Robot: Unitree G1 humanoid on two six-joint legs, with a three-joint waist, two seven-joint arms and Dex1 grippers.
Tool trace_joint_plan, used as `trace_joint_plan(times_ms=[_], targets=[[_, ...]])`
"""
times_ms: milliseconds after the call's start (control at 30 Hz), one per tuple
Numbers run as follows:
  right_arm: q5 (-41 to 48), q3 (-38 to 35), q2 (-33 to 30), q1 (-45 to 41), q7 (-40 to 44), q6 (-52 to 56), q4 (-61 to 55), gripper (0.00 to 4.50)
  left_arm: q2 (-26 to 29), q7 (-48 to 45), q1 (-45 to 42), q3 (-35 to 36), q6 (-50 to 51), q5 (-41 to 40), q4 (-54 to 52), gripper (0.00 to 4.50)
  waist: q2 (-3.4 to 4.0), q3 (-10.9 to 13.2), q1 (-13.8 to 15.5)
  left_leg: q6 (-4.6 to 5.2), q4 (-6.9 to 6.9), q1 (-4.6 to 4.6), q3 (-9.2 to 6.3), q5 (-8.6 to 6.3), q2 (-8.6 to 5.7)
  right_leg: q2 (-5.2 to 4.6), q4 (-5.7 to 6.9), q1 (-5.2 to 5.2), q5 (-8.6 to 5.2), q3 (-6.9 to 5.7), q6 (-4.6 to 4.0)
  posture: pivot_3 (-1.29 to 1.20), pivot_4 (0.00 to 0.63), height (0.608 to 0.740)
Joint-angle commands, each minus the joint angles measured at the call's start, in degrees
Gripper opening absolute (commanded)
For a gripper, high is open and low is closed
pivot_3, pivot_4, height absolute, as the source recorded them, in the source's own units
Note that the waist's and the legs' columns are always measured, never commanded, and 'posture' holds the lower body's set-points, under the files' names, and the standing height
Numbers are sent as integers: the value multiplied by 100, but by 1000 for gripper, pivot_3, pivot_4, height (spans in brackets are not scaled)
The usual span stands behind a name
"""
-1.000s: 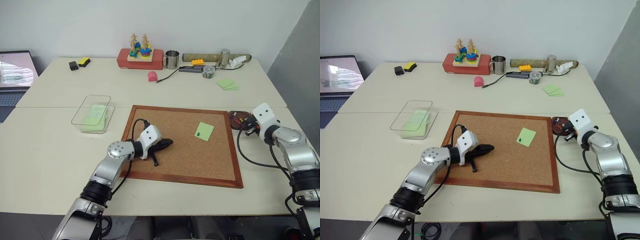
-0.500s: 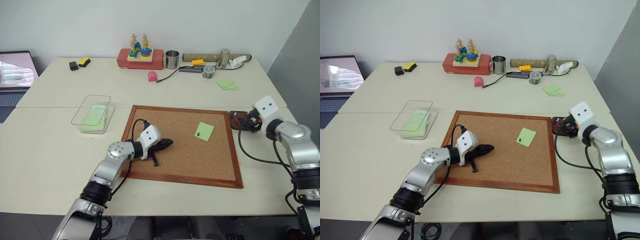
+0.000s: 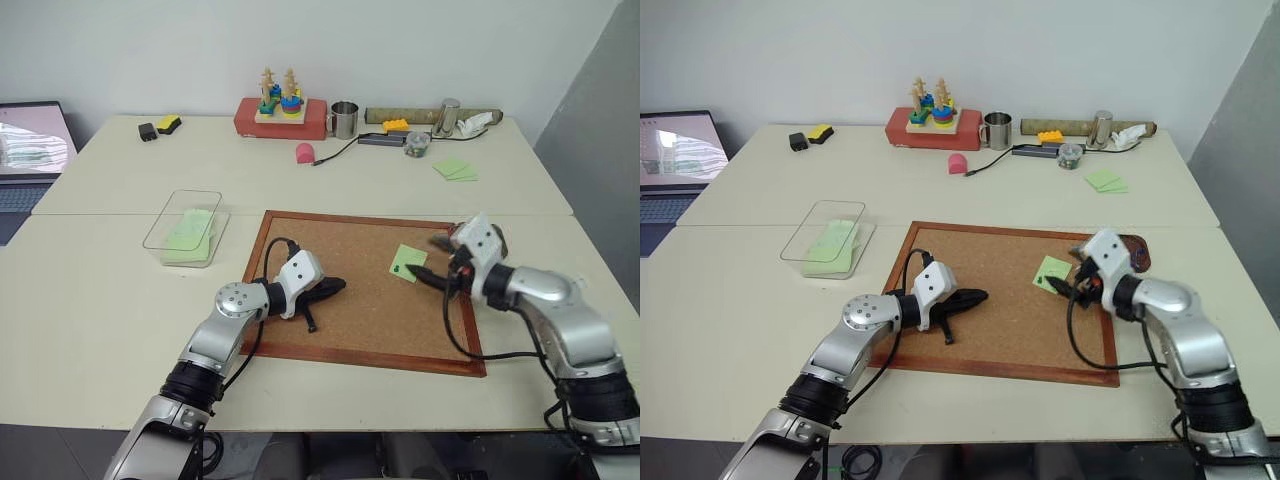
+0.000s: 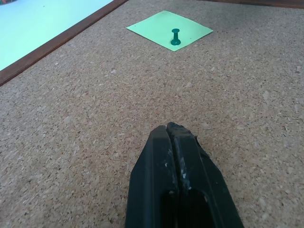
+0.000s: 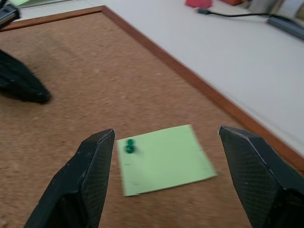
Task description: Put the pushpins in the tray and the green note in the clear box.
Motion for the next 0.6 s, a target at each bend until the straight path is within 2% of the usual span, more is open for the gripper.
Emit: trace_joint_plan(times_ms=[33, 300, 333, 400, 600], targets=[[-82, 110, 185, -104, -48, -263, 206, 3637, 119, 50, 174, -75, 161, 264, 297, 0, 0, 0, 1, 0, 1, 0, 0, 0, 0, 0, 0, 0, 0, 0, 0, 0, 150, 740], [-236, 238, 497, -409, -7, -615, 1022, 3637, 120, 68, 208, -70, 182, 262, 264, 0, 0, 0, -2, 0, 0, 1, 2, 0, 0, 0, 0, 0, 0, 1, 0, 0, 150, 740], [-241, 236, 531, -441, -6, -649, 1104, 3277, 122, 69, 215, -70, 181, 261, 261, 0, 0, 0, -2, 0, 0, 1, 2, 0, 0, 0, 0, 0, 0, 1, 0, 0, 150, 740], [-263, 237, 576, -488, -3, -717, 1233, 3062, 118, 75, 231, -73, 191, 261, 238, 0, 0, 0, -2, 0, -1, 1, 0, 0, 0, 0, 0, -1, 0, -1, 0, 0, 150, 740], [-254, 247, 673, -548, 30, -807, 1462, 1779, 117, 81, 240, -72, 193, 258, 228, 0, 1, 0, -2, 0, -1, 1, 0, 0, 1, 0, 0, -1, 1, 0, -1, 0, 150, 740]])
